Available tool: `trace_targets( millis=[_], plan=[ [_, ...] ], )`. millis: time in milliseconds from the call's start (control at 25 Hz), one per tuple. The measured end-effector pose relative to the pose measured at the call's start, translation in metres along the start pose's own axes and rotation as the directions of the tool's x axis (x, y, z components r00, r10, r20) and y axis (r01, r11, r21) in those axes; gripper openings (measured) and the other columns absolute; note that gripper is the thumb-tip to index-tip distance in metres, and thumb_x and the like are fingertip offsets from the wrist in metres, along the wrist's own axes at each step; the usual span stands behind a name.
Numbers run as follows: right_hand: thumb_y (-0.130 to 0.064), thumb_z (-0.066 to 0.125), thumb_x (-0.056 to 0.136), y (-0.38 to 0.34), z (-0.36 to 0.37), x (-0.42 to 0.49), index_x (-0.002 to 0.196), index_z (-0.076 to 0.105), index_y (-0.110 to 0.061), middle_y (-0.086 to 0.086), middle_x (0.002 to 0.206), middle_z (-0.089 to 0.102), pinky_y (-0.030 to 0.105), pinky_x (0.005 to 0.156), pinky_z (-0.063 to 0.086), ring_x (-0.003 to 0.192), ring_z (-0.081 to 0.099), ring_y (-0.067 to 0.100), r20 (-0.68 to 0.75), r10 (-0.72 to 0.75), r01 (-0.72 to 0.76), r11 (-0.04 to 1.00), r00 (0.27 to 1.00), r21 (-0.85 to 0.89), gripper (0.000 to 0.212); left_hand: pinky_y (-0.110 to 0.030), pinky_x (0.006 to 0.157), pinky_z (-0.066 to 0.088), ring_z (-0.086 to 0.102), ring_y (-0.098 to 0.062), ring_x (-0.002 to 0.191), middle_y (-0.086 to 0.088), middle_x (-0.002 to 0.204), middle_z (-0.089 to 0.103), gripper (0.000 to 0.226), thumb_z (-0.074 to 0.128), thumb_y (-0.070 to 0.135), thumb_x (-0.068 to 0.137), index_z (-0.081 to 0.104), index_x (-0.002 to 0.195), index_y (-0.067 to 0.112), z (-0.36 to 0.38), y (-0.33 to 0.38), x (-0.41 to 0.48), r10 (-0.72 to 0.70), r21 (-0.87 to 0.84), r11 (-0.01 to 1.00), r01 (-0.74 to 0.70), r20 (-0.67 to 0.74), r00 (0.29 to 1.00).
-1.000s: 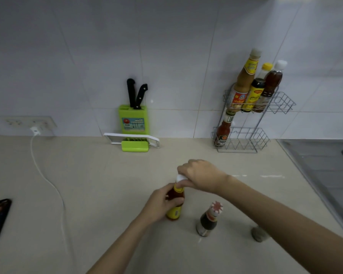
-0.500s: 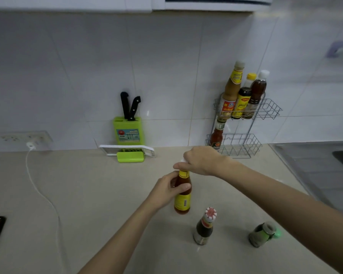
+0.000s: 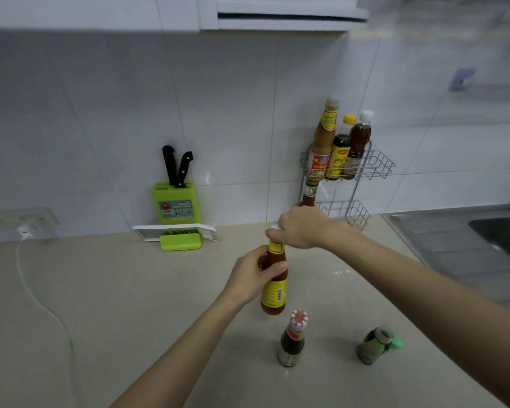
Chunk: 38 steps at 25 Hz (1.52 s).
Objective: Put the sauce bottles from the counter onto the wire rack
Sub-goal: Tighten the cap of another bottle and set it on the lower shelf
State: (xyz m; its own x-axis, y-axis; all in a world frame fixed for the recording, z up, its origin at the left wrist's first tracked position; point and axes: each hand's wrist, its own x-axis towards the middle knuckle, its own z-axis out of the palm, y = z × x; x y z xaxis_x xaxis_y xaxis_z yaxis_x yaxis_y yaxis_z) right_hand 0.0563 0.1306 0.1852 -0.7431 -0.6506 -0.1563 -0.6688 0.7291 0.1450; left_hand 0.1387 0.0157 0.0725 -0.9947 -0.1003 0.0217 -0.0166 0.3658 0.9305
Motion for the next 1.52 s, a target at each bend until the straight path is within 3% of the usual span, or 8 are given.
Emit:
trace_targets(
  millis=[160,280,520,680,800,1080,1360,1520],
  plan=[
    [-0.059,0.042,0.09,0.006,0.008,-0.005,0.091,0.052,-0.012,0.005,0.081,0.056,0.033,0.064,0.042,0.078,0.057,0.025,-0.137,0.034,0.006,0.959,0.99,0.284,0.049,-0.03,0.094,0.051,0.064,-0.015,0.109,-0.001,0.115,0.071,0.034,0.068,0.03,0.087,0.063,0.118,0.018,-0.005,0.007,0.008,0.002,-0.126,0.992,0.0,0.018,1.0],
    [-0.042,0.06,0.088,0.021,-0.004,-0.006,0.115,0.054,-0.013,0.001,0.096,0.061,0.024,0.069,0.043,0.085,0.057,0.017,-0.151,-0.112,0.184,0.745,0.982,0.641,0.04,-0.022,0.099,0.048,0.059,-0.008,0.118,0.001,0.126,0.066,0.038,0.062,0.021,0.092,0.057,0.129,0.017,-0.019,0.024,0.015,0.029,-0.288,0.957,0.019,0.163,0.986],
    [-0.051,0.068,0.078,0.038,-0.005,-0.004,0.082,0.056,-0.009,0.002,0.071,0.055,0.029,0.051,0.035,0.065,0.051,0.017,-0.345,0.206,0.04,0.808,0.916,0.588,0.044,-0.013,0.087,0.051,0.063,-0.007,0.106,0.001,0.115,0.067,0.041,0.068,0.016,0.087,0.054,0.126,0.013,-0.001,0.021,0.018,0.034,-0.331,0.944,0.007,0.119,0.992],
    [-0.053,0.072,0.073,0.048,-0.006,-0.007,0.079,0.052,-0.014,-0.001,0.071,0.054,0.026,0.05,0.036,0.066,0.05,0.014,-0.354,0.349,-0.058,0.778,0.868,0.626,0.045,-0.032,0.096,0.052,0.065,-0.02,0.109,-0.005,0.119,0.068,0.054,0.076,0.019,0.08,0.051,0.128,0.018,0.014,0.014,0.029,0.036,-0.224,0.975,-0.012,0.103,0.994],
    [-0.047,0.076,0.073,0.065,-0.017,-0.009,0.082,0.058,-0.012,-0.004,0.069,0.054,0.025,0.053,0.038,0.063,0.051,0.009,-0.371,0.229,0.074,0.758,0.9,0.648,0.041,-0.027,0.098,0.051,0.063,-0.016,0.114,-0.008,0.128,0.064,0.051,0.066,0.005,0.087,0.047,0.135,0.013,0.024,0.023,0.036,0.072,-0.4,0.916,0.024,0.225,0.972],
    [-0.022,0.062,0.09,0.123,-0.006,-0.006,0.111,0.06,-0.007,-0.004,0.084,0.066,0.022,0.06,0.047,0.073,0.059,0.011,-0.138,-0.035,0.142,0.329,0.99,0.934,0.026,-0.039,0.112,0.039,0.049,-0.03,0.134,-0.014,0.142,0.054,0.051,0.056,0.012,0.092,0.043,0.141,0.011,0.047,0.037,0.061,0.114,-0.58,0.789,0.202,0.462,0.879],
    [-0.02,0.059,0.093,0.16,0.035,0.03,0.1,0.059,-0.008,0.005,0.084,0.064,0.033,0.074,0.054,0.081,0.063,0.018,-0.074,0.256,0.034,0.158,0.964,0.987,0.013,-0.024,0.095,0.053,0.062,-0.019,0.12,-0.005,0.131,0.064,0.035,0.051,0.021,0.098,0.055,0.133,0.019,0.07,0.041,0.102,-0.052,-0.464,0.842,0.274,0.436,0.898],
    [-0.025,0.063,0.09,0.186,0.077,0.051,0.093,0.057,-0.017,0.0,0.081,0.06,0.05,0.085,0.056,0.094,0.065,0.031,-0.069,0.57,-0.006,0.129,0.818,0.992,0.01,-0.021,0.089,0.049,0.061,-0.014,0.106,-0.004,0.113,0.067,0.034,0.054,0.018,0.096,0.059,0.129,0.012,0.081,0.023,0.129,-0.239,-0.279,0.902,0.33,0.315,0.919]
  ],
)
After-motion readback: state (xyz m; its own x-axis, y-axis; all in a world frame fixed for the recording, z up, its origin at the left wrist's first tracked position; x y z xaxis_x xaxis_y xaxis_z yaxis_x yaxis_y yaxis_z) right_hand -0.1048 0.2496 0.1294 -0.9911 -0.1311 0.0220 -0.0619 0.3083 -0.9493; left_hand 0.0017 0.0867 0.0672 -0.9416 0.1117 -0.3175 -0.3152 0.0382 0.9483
